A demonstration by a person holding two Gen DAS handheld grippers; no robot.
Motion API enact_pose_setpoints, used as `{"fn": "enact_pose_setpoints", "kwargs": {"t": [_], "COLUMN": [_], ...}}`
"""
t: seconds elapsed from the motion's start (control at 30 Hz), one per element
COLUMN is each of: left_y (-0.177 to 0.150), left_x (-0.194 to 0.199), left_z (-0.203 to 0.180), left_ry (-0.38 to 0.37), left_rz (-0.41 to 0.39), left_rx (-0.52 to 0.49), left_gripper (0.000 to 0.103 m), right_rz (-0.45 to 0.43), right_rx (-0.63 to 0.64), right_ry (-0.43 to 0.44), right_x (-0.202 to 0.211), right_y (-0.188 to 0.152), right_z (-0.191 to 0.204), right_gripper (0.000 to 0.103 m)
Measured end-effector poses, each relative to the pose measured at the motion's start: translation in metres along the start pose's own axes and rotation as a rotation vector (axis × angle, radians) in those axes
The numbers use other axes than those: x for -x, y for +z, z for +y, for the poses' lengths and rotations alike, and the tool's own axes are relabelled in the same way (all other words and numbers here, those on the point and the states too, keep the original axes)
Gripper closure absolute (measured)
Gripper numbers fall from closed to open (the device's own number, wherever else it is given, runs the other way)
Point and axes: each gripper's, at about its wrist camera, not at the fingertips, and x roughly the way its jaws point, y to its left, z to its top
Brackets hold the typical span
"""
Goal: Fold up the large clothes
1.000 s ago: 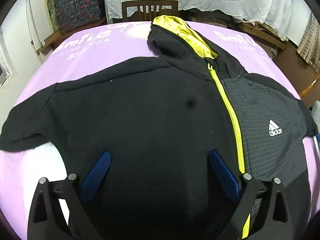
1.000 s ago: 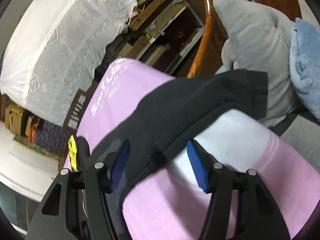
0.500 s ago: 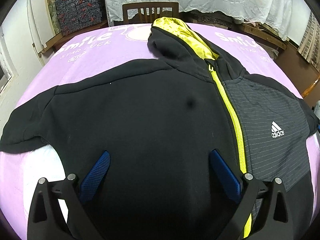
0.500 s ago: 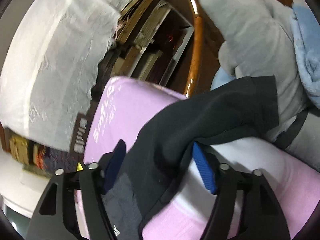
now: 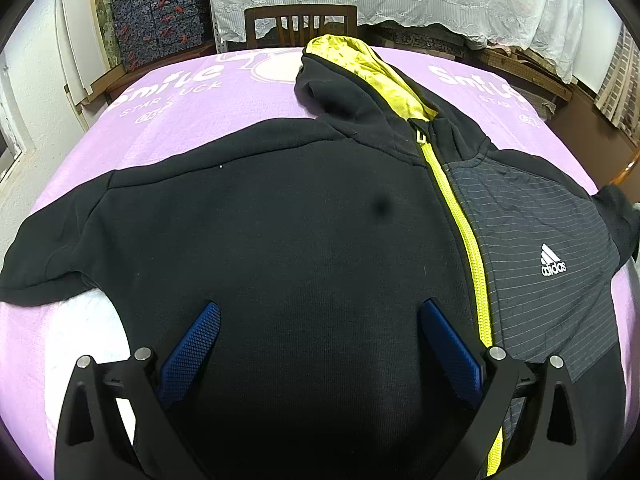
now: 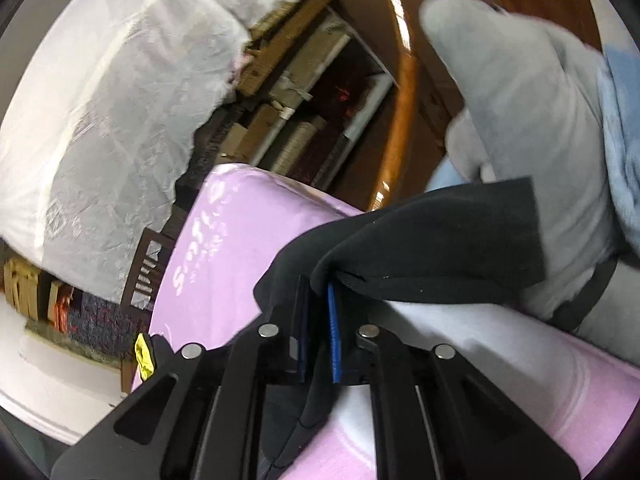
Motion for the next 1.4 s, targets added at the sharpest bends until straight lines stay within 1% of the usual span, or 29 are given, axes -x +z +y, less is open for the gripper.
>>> {"fn": "enact_pose_setpoints", "kwargs": {"t": [0.03, 0.17, 0.3, 0.37, 0.47, 0.6, 0.63, 0.67, 0.8, 0.83, 0.87, 0.93, 0.97, 1.0, 1.07, 1.13, 1.17, 1.23, 1.33, 1.4], "left_y": [0.0, 0.0, 0.0, 0.0, 0.0, 0.0, 0.0, 0.0, 0.0, 0.0, 0.0, 0.0, -0.001, -0.001, -0.002, -0.002, -0.002, 0.0, 0.007, 0.014], "left_x": [0.0, 0.0, 0.0, 0.0, 0.0, 0.0, 0.0, 0.0, 0.0, 0.0, 0.0, 0.0, 0.0, 0.0, 0.002, 0.005, 0.009, 0.019, 0.04, 0.046], "left_z": [0.0, 0.0, 0.0, 0.0, 0.0, 0.001, 0.001, 0.001, 0.001, 0.001, 0.001, 0.0, 0.0, 0.0, -0.001, -0.005, -0.011, -0.025, -0.062, -0.09], "left_ry": [-0.002, -0.006, -0.011, -0.013, -0.017, -0.022, -0.022, -0.022, -0.022, -0.022, -0.021, -0.02, -0.02, -0.02, -0.023, -0.011, 0.0, 0.003, 0.004, 0.009], "left_rz": [0.0, 0.0, -0.001, 0.0, 0.0, 0.001, 0.001, 0.001, 0.001, 0.001, 0.001, 0.001, 0.001, 0.001, 0.0, -0.006, -0.016, -0.041, -0.108, -0.127], "left_rx": [0.0, -0.001, -0.002, -0.003, -0.005, -0.008, -0.009, -0.009, -0.009, -0.009, -0.009, -0.011, -0.013, -0.016, -0.023, -0.047, -0.067, -0.111, -0.201, -0.269], "left_gripper": [0.003, 0.003, 0.003, 0.003, 0.003, 0.003, 0.003, 0.003, 0.003, 0.003, 0.003, 0.003, 0.003, 0.003, 0.003, 0.003, 0.003, 0.003, 0.003, 0.003], "right_rz": [-0.008, -0.047, -0.058, -0.042, 0.014, 0.151, 0.189, 0.248, 0.417, 0.431, 0.429, 0.485, 0.51, 0.53, 0.527, 0.461, 0.432, 0.34, 0.249, 0.219], "right_rx": [0.031, 0.223, 0.418, 0.475, 0.564, 0.692, 0.716, 0.741, 0.782, 0.789, 0.799, 0.783, 0.758, 0.715, 0.677, 0.625, 0.605, 0.542, 0.471, 0.424], "right_ry": [-0.001, 0.004, 0.034, 0.054, 0.086, 0.089, 0.08, 0.071, 0.035, 0.038, 0.047, 0.084, 0.108, 0.141, 0.17, 0.2, 0.2, 0.196, 0.203, 0.218], "right_x": [0.004, 0.023, 0.038, 0.04, 0.036, 0.019, 0.012, 0.002, -0.023, -0.024, -0.021, -0.01, -0.005, 0.004, 0.02, 0.042, 0.046, 0.054, 0.05, 0.044], "right_y": [-0.001, -0.016, -0.051, -0.067, -0.102, -0.158, -0.171, -0.187, -0.226, -0.23, -0.23, -0.224, -0.221, -0.212, -0.2, -0.175, -0.166, -0.134, -0.097, -0.081], "right_z": [0.008, 0.062, 0.12, 0.142, 0.174, 0.199, 0.201, 0.201, 0.189, 0.188, 0.186, 0.179, 0.175, 0.169, 0.163, 0.153, 0.149, 0.14, 0.132, 0.126], "right_gripper": [0.095, 0.095, 0.095, 0.095, 0.095, 0.095, 0.094, 0.094, 0.089, 0.089, 0.087, 0.08, 0.071, 0.066, 0.064, 0.064, 0.064, 0.063, 0.063, 0.063]}}
